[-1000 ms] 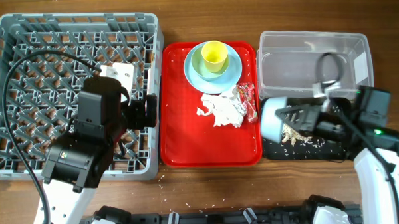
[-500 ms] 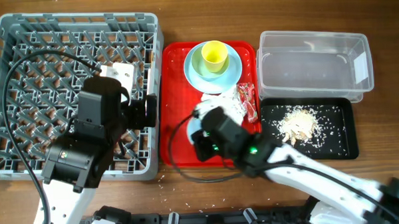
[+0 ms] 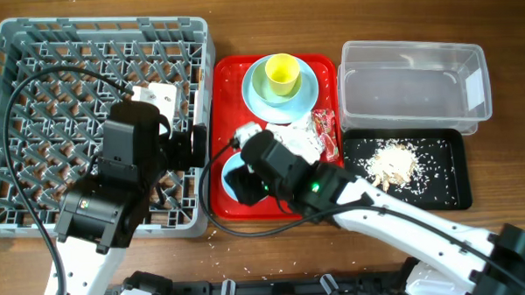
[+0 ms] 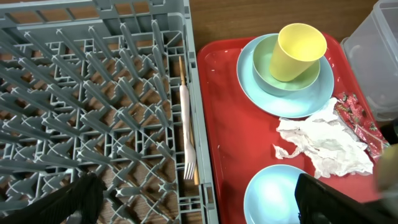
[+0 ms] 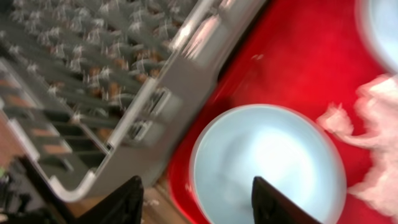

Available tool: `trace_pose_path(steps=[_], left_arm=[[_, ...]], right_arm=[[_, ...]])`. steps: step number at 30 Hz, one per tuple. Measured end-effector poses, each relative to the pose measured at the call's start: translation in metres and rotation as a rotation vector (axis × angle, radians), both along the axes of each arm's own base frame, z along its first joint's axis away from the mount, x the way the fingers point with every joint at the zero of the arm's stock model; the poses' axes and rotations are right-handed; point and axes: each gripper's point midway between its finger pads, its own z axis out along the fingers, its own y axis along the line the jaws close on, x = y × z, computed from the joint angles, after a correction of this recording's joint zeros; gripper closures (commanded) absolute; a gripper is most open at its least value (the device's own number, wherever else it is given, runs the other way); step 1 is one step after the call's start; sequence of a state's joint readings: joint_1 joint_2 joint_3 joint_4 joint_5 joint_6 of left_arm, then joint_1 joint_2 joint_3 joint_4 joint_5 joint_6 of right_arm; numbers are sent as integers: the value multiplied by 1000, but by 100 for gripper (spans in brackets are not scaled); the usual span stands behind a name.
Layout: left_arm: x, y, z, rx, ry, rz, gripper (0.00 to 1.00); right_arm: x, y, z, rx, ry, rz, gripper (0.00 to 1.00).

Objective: Sort waste into correct bins and load items into the dishwasher rack
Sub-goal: 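Lower the emptied light-blue bowl onto the red tray with the right gripper, then grasp the white tissue with the right gripper and drop it in the clear bin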

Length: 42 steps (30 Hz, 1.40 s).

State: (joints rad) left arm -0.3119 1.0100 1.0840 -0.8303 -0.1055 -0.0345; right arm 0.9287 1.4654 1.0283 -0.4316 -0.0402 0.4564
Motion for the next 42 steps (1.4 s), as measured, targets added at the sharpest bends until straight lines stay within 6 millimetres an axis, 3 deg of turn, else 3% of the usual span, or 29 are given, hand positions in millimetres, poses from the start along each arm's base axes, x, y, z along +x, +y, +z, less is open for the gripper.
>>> trace_pose_path(steps=[2,5,7,9,16,27,28,30,31,32,33,36,39,42], left_arm=[[0,0,0,0,0,0,0],[0,0,0,0,0,0,0],[0,0,0,0,0,0,0],[0,0,0,0,0,0,0],[0,0,0,0,0,0,0],[0,0,0,0,0,0,0],[0,0,0,0,0,0,0],[0,0,0,0,0,0,0],[0,0,0,0,0,0,0],[0,0,0,0,0,0,0],[0,0,0,0,0,0,0],[0,0,0,0,0,0,0],[0,0,0,0,1,0,0],[0,0,0,0,0,0,0]], right_arm=[[23,-23,13,-58,-51,-85,29],[59,-81,6,-175,-67,-263,24],[74,-101,3,-200,-68,-328,23],[86,-116,-12,-243,-44,-376,22],[99,-111,-69,-342,9,-343,20],[104,-109,-136,-424,79,-326,19],[105,-108,-137,-421,77,-327,25],[106,-107,-137,-418,75,-325,72],[106,-105,-137,-412,77,-316,88],[105,-102,-137,-399,86,-307,96],[103,-97,-136,-376,104,-288,96],[99,-78,-118,-286,149,-237,96],[109,-67,-21,-123,-11,-231,96],[104,-92,61,-66,-183,-304,96]])
